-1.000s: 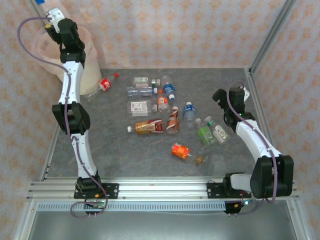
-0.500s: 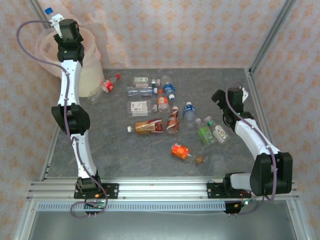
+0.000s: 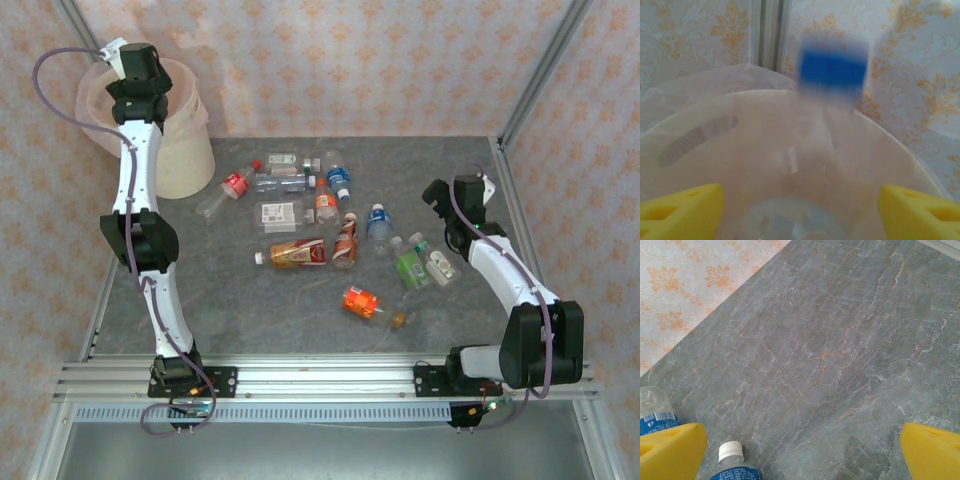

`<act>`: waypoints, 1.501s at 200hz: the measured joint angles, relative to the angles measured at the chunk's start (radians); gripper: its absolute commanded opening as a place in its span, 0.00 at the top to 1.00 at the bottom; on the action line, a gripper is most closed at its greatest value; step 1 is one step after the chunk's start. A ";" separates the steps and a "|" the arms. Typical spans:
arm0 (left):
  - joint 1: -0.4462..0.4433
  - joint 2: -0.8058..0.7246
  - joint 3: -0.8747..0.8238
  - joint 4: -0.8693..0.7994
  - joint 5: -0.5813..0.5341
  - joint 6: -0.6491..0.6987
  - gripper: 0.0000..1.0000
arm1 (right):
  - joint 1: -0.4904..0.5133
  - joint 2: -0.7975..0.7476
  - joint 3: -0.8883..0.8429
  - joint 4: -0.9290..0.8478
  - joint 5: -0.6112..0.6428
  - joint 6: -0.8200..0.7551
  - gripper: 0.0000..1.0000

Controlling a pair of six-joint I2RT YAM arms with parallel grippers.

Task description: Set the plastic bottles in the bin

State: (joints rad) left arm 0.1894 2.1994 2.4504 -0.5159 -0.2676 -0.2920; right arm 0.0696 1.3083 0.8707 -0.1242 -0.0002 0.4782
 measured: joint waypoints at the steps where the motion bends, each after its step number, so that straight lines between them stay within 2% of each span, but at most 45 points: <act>1: 0.000 0.000 0.000 0.000 0.000 0.000 0.05 | 0.000 0.000 0.000 0.000 0.000 0.000 0.01; 7: -0.002 0.000 0.000 -0.002 0.002 0.004 0.00 | 0.000 0.000 0.000 0.000 0.000 0.000 0.01; 50: -0.020 -0.013 0.000 -0.050 0.051 0.005 0.00 | 0.000 0.002 0.002 -0.011 0.000 -0.011 0.01; 78: -0.033 -0.064 -0.008 -0.100 0.098 -0.004 0.00 | 0.000 0.016 0.026 -0.099 -0.001 -0.019 0.01; 99: -0.045 -0.158 -0.074 -0.108 0.147 -0.025 0.00 | 0.000 0.016 0.045 -0.198 -0.009 -0.031 0.01; 132: -0.103 -0.377 -0.288 -0.069 0.231 -0.047 0.00 | 0.000 0.000 0.046 -0.335 -0.032 -0.072 0.00; 147: -0.153 -0.479 -0.401 -0.012 0.266 -0.052 0.00 | 0.000 0.003 0.046 -0.391 -0.040 -0.095 0.08; 168: -0.212 -0.618 -0.599 0.091 0.337 -0.079 0.00 | 0.000 0.037 0.052 -0.457 -0.069 -0.115 0.09; 197: -0.236 -0.720 -0.806 0.193 0.431 -0.156 0.00 | 0.017 0.133 0.093 -0.518 -0.114 -0.158 0.12; 255: -0.306 -0.769 -1.013 0.215 0.512 -0.272 0.00 | 0.050 0.252 0.253 -0.596 -0.104 -0.323 0.24; 274: -0.307 -0.777 -1.042 0.213 0.524 -0.305 0.00 | 0.050 0.293 0.303 -0.630 -0.111 -0.407 0.33; 300: -0.307 -0.784 -1.061 0.212 0.523 -0.333 0.00 | 0.050 0.389 0.380 -0.694 -0.140 -0.519 0.37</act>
State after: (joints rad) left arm -0.1181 1.4155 1.3895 -0.3038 0.2558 -0.6254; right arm 0.1192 1.6974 1.2507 -0.8185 -0.1406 -0.0410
